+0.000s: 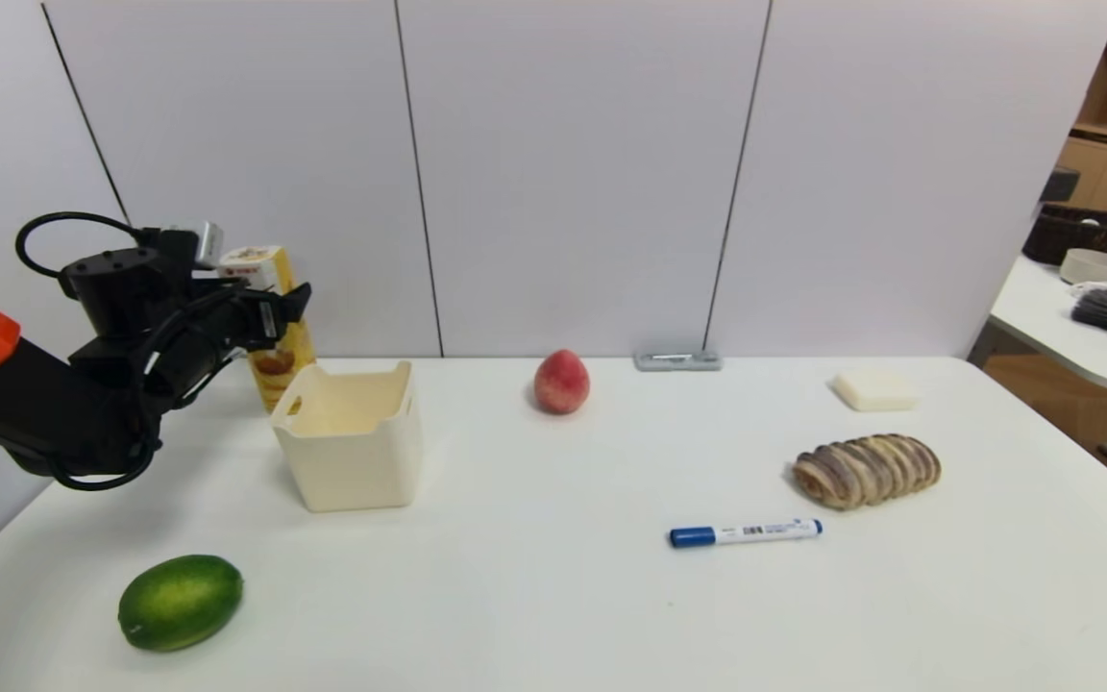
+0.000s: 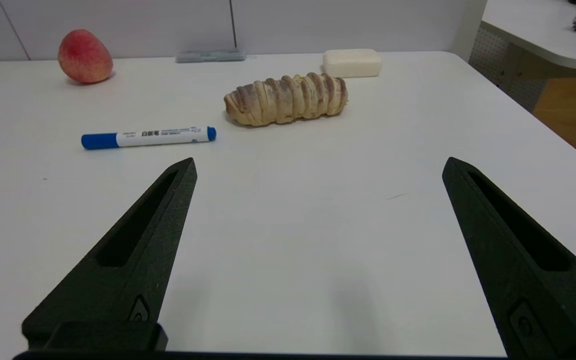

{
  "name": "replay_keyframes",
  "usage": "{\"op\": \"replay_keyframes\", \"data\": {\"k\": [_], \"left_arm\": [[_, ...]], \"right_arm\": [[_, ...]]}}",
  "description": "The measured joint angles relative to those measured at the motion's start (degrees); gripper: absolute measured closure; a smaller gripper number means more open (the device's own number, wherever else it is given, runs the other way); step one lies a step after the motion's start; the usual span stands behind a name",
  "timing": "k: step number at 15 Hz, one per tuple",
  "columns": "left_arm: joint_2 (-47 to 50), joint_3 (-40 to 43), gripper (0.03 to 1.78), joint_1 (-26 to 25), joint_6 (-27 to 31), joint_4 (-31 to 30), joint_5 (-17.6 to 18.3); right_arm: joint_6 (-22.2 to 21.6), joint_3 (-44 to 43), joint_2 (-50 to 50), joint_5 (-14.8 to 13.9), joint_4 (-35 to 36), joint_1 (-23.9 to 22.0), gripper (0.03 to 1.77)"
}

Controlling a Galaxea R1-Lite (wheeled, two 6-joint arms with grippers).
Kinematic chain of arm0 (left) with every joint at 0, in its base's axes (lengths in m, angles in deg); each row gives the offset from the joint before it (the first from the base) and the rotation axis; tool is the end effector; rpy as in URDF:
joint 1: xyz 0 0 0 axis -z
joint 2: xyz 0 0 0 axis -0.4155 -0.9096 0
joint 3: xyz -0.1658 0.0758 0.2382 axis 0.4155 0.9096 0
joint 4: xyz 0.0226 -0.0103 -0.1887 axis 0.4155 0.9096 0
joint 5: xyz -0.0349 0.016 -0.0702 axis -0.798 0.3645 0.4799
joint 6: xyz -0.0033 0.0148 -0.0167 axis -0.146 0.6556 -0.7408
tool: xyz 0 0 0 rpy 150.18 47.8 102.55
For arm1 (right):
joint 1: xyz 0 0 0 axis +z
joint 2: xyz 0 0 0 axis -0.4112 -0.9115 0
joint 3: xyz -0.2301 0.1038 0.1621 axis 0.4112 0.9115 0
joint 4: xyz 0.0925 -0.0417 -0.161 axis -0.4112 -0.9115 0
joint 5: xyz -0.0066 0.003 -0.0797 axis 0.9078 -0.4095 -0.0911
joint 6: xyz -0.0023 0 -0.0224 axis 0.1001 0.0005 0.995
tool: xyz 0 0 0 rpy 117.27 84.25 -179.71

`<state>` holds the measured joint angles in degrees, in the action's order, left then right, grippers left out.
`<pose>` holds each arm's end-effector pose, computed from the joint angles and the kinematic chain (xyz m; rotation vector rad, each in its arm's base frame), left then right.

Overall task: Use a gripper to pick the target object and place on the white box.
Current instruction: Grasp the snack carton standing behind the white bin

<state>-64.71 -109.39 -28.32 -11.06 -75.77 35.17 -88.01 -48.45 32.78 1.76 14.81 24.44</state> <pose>0.3895 0.0247 0.1530 0.0633 -0.0303 0.0183 -0.0229 -0.0003 0.0768 0.0144 -0.0142 -0.0080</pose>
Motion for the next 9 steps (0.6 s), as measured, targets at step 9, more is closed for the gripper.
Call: {"op": "replay_keyframes", "data": {"k": [9], "left_arm": [[-4.13,-3.45,0.12,-0.87,0.11,-1.44,-0.06]], "right_arm": [[0.0,0.0,0.0,0.0,0.02,0.0,0.1]]}}
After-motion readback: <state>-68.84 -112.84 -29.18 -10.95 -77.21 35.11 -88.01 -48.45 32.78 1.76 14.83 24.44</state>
